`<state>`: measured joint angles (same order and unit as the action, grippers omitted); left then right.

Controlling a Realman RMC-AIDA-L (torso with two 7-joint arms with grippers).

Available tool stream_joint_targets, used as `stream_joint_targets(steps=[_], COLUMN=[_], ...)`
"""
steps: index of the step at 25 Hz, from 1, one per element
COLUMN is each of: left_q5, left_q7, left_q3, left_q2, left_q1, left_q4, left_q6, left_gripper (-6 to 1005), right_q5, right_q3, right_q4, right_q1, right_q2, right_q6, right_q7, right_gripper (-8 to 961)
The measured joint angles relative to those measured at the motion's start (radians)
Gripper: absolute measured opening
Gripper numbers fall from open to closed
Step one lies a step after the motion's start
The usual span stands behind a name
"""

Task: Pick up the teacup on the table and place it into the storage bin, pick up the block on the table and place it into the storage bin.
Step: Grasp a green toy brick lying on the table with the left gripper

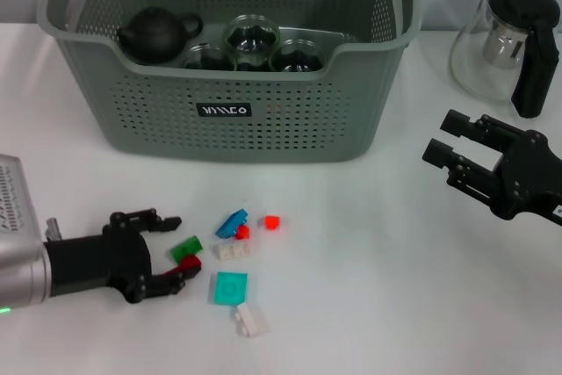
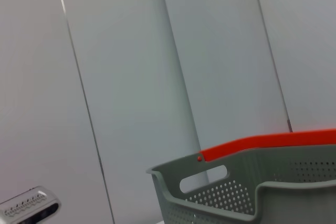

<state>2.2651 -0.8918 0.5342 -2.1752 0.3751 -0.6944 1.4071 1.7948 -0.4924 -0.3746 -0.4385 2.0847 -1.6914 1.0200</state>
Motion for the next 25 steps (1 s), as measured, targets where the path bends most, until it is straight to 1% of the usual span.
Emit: stream_joint_targets(steps=[6, 11, 15, 20, 25], left_q5=[-0.014, -0.018, -0.025, -0.035, -0.054], left_q7=[0.001, 0.002, 0.022, 0.038, 0.066], left_q3=[-0.008, -0.016, -0.05, -0.069, -0.131], left_q2=[0.003, 0.003, 0.001, 0.0, 0.003], left_q1=[0.004, -0.011, -0.033, -0.035, -0.036], left_q4=[-0.011, -0.016, -0.022, -0.017, -0.015], left_q6=[-0.006, 0.039, 0.062, 0.04, 0.033], left_gripper=[720, 720, 720, 721, 721], right_q5=[0.0, 0.0, 0.0, 0.0, 0.0], right_q3=[0.0, 0.0, 0.0, 0.0, 0.0], right_q4=[-0.001, -0.001, -0.004, -0.004, -0.001], right_q1=[-0.002, 0.0, -0.002, -0.009, -0.009], right_q2=[0.0, 0.0, 0.0, 0.0, 0.0], right_q6=[-0.001, -0.004, -0.004, -0.004, -0.001], right_q7=[0.0, 0.0, 0.0, 0.0, 0.0], right_gripper=[577, 577, 577, 577, 577])
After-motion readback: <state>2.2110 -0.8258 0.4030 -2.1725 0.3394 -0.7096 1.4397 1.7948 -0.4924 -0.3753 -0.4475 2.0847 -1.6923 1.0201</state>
